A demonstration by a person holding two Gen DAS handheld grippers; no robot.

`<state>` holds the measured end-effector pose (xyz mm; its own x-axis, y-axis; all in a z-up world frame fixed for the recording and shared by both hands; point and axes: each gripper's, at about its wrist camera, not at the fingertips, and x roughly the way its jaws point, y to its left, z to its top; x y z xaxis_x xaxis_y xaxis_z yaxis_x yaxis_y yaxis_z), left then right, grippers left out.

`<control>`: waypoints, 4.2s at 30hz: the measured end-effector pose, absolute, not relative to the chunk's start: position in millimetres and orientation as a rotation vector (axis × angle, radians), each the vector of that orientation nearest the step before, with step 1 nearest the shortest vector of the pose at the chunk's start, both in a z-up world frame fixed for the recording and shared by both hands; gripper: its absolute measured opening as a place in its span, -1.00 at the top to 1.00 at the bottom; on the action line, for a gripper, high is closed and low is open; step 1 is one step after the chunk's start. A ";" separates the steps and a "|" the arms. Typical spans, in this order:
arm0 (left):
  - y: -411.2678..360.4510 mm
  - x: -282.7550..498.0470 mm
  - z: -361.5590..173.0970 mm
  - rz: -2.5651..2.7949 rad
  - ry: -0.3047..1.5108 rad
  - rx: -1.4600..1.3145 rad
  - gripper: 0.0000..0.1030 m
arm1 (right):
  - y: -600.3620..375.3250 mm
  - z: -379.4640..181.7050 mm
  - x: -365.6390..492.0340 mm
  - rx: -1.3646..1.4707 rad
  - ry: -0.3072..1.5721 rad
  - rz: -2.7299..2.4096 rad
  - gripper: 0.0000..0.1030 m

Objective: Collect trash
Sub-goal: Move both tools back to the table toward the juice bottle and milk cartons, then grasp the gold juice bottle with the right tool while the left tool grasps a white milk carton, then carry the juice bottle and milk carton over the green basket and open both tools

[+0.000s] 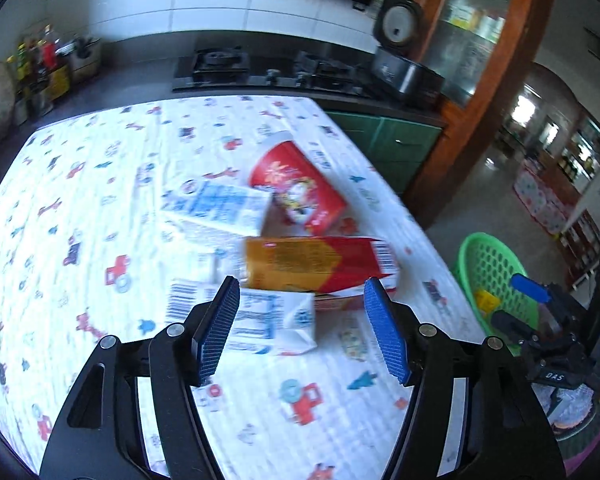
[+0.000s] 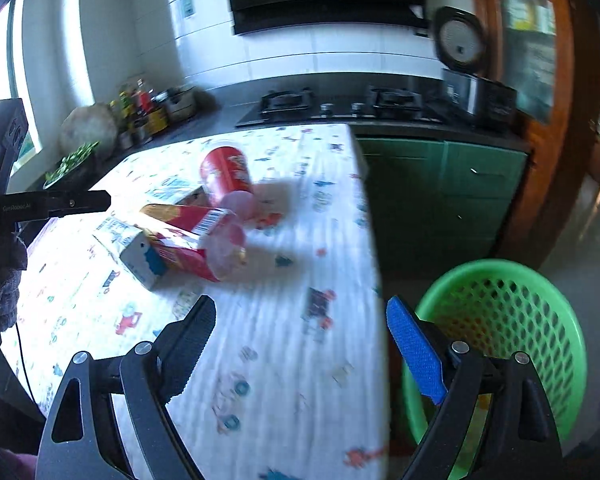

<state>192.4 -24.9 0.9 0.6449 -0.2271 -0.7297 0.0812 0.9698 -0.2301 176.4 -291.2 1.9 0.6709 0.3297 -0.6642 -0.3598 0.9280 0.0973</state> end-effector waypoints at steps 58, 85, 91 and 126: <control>69.7 172.7 -33.7 -0.137 0.924 -0.175 -0.33 | -76.4 -58.2 277.4 -0.828 1.038 0.997 -0.37; 19.9 201.1 -51.2 0.023 1.040 -0.269 -0.47 | -122.6 -51.8 170.3 -0.575 1.061 0.943 -0.36; 16.8 213.0 -65.9 0.047 1.101 -0.255 -0.19 | -146.2 -47.6 147.9 -0.514 1.052 0.898 -0.36; -156.3 200.7 11.7 -0.485 0.931 -0.147 0.27 | -398.3 -8.2 139.8 0.080 0.846 0.193 -0.36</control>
<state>200.7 -156.3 11.7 0.4990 -0.4618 -0.7334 0.3369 0.8830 -0.3268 139.8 -398.3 -8.2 0.6466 0.2015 -0.7357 -0.1377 0.9795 0.1472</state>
